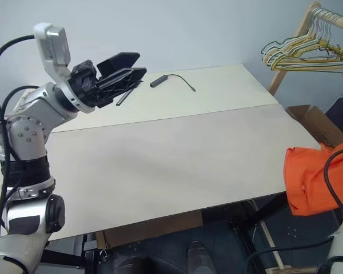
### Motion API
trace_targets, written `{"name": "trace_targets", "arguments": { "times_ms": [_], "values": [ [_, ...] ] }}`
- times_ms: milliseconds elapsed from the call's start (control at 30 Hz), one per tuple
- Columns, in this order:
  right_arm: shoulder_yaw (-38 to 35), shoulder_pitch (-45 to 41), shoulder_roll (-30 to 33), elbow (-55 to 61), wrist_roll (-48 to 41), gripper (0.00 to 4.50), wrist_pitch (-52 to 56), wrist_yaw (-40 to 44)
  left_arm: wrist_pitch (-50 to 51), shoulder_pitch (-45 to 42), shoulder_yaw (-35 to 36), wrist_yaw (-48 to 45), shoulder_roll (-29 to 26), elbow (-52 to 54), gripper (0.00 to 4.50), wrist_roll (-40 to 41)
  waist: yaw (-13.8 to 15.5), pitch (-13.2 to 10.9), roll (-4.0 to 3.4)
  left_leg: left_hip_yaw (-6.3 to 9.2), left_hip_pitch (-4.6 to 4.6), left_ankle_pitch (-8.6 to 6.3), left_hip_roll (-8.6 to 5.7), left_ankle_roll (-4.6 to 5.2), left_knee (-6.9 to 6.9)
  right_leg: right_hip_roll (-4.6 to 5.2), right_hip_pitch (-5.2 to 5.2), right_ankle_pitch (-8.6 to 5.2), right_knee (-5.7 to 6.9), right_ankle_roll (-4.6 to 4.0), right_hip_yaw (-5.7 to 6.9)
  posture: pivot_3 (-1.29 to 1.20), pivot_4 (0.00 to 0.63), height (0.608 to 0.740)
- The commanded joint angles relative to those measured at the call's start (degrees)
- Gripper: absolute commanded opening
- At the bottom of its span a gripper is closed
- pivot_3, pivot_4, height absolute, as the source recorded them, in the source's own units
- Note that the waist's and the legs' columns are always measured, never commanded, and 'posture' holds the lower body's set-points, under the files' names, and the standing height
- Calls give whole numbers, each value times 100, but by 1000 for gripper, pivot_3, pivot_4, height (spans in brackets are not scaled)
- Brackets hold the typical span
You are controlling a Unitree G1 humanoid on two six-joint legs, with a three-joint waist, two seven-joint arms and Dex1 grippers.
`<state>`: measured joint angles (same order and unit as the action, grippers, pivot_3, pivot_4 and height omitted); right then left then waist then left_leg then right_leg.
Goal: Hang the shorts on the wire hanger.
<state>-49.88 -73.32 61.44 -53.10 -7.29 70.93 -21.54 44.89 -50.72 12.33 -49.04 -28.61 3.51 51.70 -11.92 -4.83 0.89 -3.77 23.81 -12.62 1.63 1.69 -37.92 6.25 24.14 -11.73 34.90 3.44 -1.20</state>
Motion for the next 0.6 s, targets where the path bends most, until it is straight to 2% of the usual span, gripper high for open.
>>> {"name": "trace_targets", "arguments": {
  "times_ms": [33, 367, 467, 600],
  "values": [
    [-57, 53, 5, 275, -138, 0, 114, -109, -134, -143, -21, -209, -54, 27, 4486, 15, -1, 0, 0, 0, 0, 0, 0, 0, 0, 0, -1, 0, -1, 0, 0, -253, 75, 740],
    [-468, 516, -369, 791, -191, 0, 536, -324, -237, -146, -194, -445, -52, -44, 4486, -90, 0, 4, -9, 1, 0, 0, -1, 0, 0, 0, -1, -1, 0, 3, -2, -251, 72, 740],
    [-460, 542, -401, 873, -135, 723, 511, -379, -245, -180, -202, -450, -44, -74, 4500, -114, -1, 4, -9, 1, 0, 0, -1, 0, 0, 0, -1, -1, 0, 3, -1, -249, 72, 740],
    [-272, 610, -421, 1055, -96, 2035, 414, -359, -234, -209, -195, -419, -36, -71, 4500, -132, -8, 3, -10, 1, -1, 0, -1, 0, 0, 0, -1, -2, 0, 3, -3, -244, 74, 740]
  ]
}}
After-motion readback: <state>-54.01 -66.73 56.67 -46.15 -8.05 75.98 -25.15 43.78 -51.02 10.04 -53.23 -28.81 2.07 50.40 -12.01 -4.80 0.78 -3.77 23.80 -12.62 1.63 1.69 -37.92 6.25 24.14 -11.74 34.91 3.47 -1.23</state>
